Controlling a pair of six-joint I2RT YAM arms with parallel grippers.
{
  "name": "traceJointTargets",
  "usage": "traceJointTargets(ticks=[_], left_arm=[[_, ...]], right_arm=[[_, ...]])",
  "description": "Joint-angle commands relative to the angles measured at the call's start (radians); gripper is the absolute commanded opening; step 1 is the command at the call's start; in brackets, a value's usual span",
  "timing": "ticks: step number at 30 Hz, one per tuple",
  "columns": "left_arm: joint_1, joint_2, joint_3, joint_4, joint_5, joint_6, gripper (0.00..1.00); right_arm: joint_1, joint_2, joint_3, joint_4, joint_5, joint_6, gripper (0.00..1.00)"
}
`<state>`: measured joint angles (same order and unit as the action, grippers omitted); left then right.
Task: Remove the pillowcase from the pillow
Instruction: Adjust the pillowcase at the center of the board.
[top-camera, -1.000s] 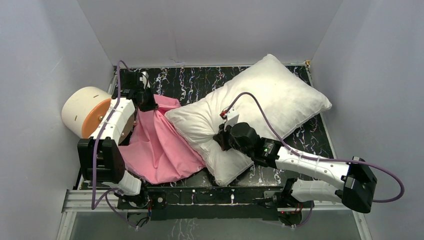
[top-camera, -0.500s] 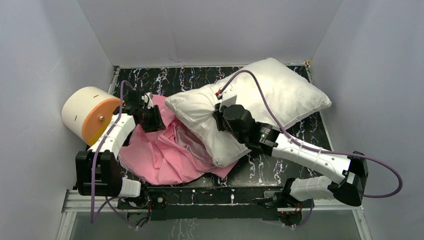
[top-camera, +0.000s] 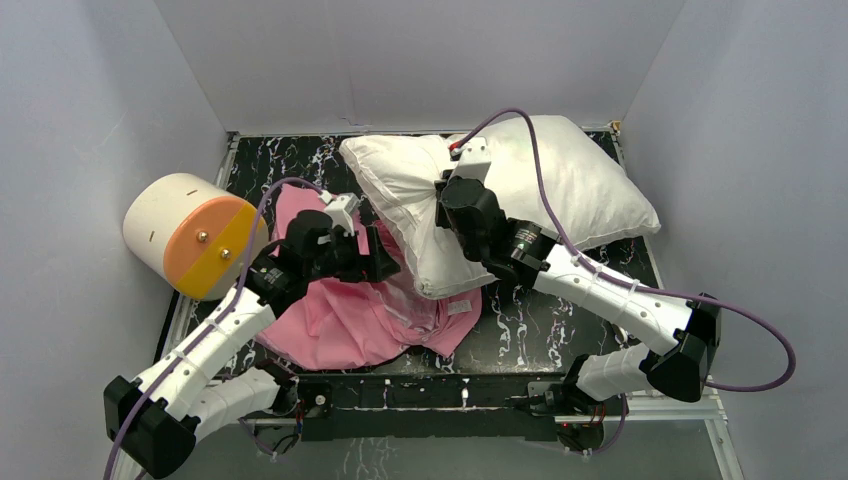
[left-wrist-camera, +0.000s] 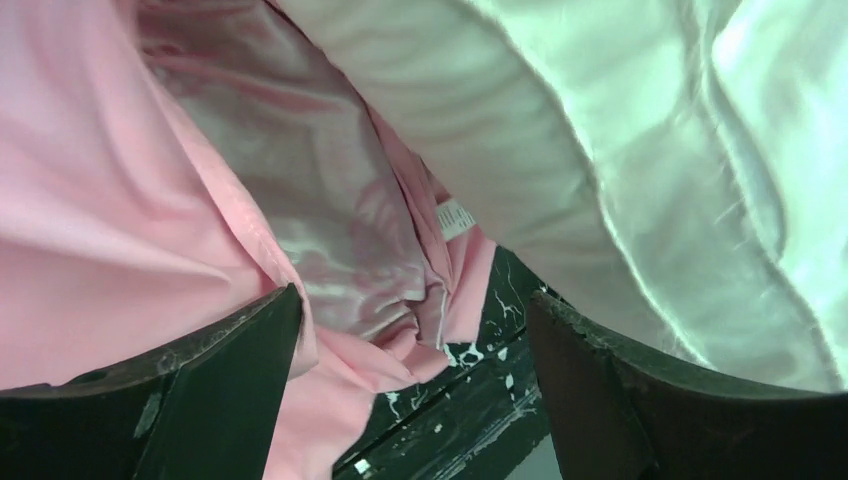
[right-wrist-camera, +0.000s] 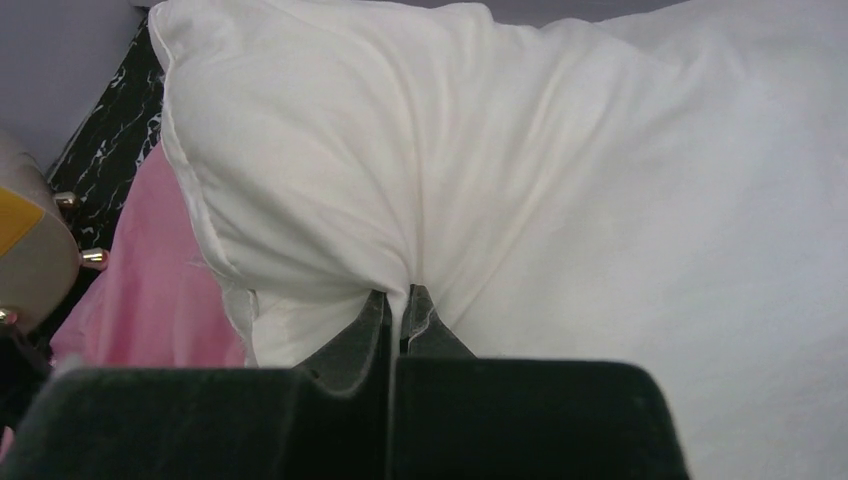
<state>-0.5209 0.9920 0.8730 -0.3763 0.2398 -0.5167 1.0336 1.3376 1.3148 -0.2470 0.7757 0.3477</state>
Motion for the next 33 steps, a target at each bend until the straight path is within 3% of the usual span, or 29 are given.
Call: traceJointTargets(ticks=[1, 10, 15, 19, 27, 30, 32, 33], left_arm=[[-0.123, 0.053, -0.107, 0.107, -0.072, -0.122, 0.82], [-0.350, 0.179, -0.157, 0.276, -0.164, -0.109, 0.89], [-0.357, 0.218, -0.239, 0.406, -0.036, -0.064, 0.90], [-0.369, 0.298, -0.238, 0.335, 0.056, 0.025, 0.86], [-0.394, 0.337, -0.237, 0.189, 0.031, 0.086, 0.82], [-0.406, 0.367, -0.227, 0.168, -0.010, 0.075, 0.75], [-0.420, 0.404, -0.217, 0.138, -0.078, 0.064, 0.64], [-0.425, 0.422, -0.212, 0.121, -0.108, 0.055, 0.53]], right_arm=[[-0.071, -0.031, 0.091, 0.023, 0.053, 0.153, 0.00], [-0.109, -0.026, 0.086, -0.029, -0.011, 0.232, 0.00], [-0.123, -0.029, 0.049, -0.035, -0.052, 0.280, 0.00], [-0.132, -0.028, 0.037, -0.043, -0.072, 0.303, 0.00], [-0.163, -0.030, 0.034, -0.055, -0.084, 0.315, 0.00], [-0.172, -0.028, 0.035, -0.057, -0.088, 0.315, 0.00], [-0.174, -0.028, 0.035, -0.057, -0.091, 0.316, 0.00], [-0.176, -0.029, 0.036, -0.059, -0.092, 0.316, 0.00]])
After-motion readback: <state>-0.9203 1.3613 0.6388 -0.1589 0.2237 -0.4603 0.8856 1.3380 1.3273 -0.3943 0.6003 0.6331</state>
